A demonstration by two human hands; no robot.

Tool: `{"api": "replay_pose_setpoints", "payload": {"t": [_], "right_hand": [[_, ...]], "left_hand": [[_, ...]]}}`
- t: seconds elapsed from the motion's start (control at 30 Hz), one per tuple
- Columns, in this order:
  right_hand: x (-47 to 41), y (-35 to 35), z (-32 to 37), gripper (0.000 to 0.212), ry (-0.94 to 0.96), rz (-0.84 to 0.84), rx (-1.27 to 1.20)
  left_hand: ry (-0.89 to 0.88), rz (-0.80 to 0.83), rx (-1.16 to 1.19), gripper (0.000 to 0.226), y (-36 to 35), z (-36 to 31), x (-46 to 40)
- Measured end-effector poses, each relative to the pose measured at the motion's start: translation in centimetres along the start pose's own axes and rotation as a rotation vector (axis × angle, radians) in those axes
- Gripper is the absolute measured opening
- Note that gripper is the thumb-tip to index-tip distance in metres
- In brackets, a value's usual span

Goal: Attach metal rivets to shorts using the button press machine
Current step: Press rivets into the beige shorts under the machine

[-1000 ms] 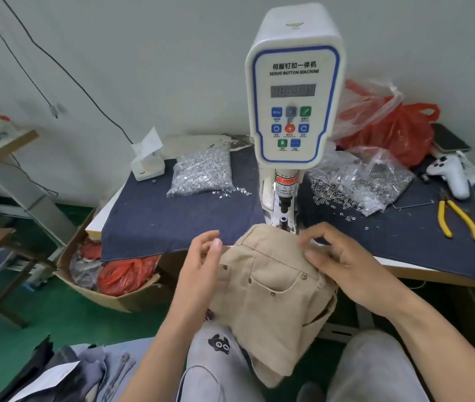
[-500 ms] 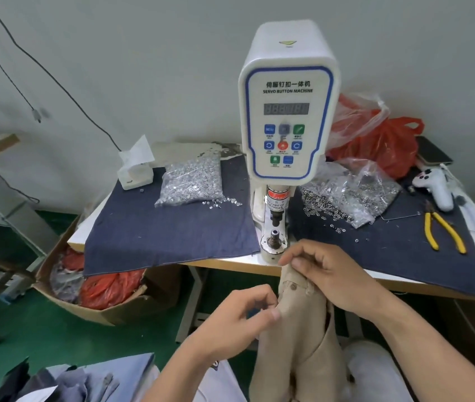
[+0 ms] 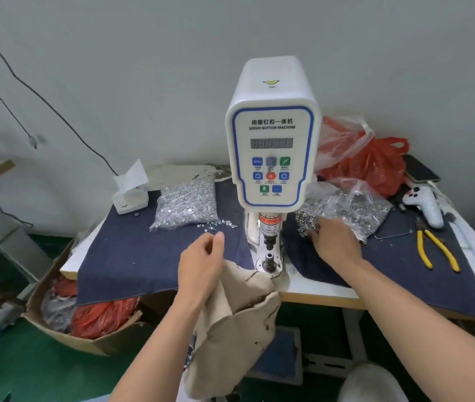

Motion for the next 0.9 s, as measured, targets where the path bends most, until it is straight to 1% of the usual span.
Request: {"api": "replay_pose_setpoints", "payload": {"t": [0.07,0.13,0.17,0.27,0.4,0.53,0.67,0.77,0.8,0.9], "right_hand": [[0.0,-0.8,0.2,0.029,-0.020,-0.023,0.038],[0.3,-1.2,0.1,0.026,-0.024,-0.091,0.061],[0.5,-1.4,0.1,0.024,-0.015,-0.127,0.066],[0.6,-1.7,0.1,0.017,0.014,-0.183,0.063],[0.4,-2.0,-0.1,0.009,-0.003,-0.193,0.071],[0.4,-1.9,0.0,0.010,-0.002,-0.198,0.069],[1.0,-1.4,-0.1,0.013,-0.032,-0.239,-0.036],[1.4,-1.6,-0.1,0.027,-0.095,-0.205,0.047],[1.4,-1.8,-0.1,0.029,-0.097,-0.192,0.081],[1.3,-1.9,-0.1,0.022,-0.071,-0.192,0.100]], "left_hand": [[0.079,-0.047,-0.113,0.030,0.6,1.3,-2.4],[0.151,-0.067,-0.177,0.015,0.8,2.5,-4.6],[0.197,-0.064,-0.206,0.013,0.7,3.0,-5.5],[0.294,-0.070,-0.296,0.022,0.2,4.2,-7.2],[0.287,-0.115,-0.348,0.027,-0.7,4.6,-8.2],[0.302,-0.147,-0.329,0.023,-0.6,5.0,-8.3],[0.299,-0.186,-0.310,0.021,-0.5,5.1,-8.2],[0.289,-0.208,-0.296,0.021,-0.5,5.3,-8.2],[0.280,-0.217,-0.276,0.020,-0.5,5.3,-8.1],[0.241,-0.230,-0.219,0.017,-0.5,5.3,-7.7]]}}
Point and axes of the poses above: each hand's wrist, its own x-axis away from the middle knuckle, its own y-axis out of the back of the hand, z = x × y, the point moved 8 cm from there along -x, towards the middle knuckle, and after that the axes turned 13 degrees about z, right-handed, at the moved point
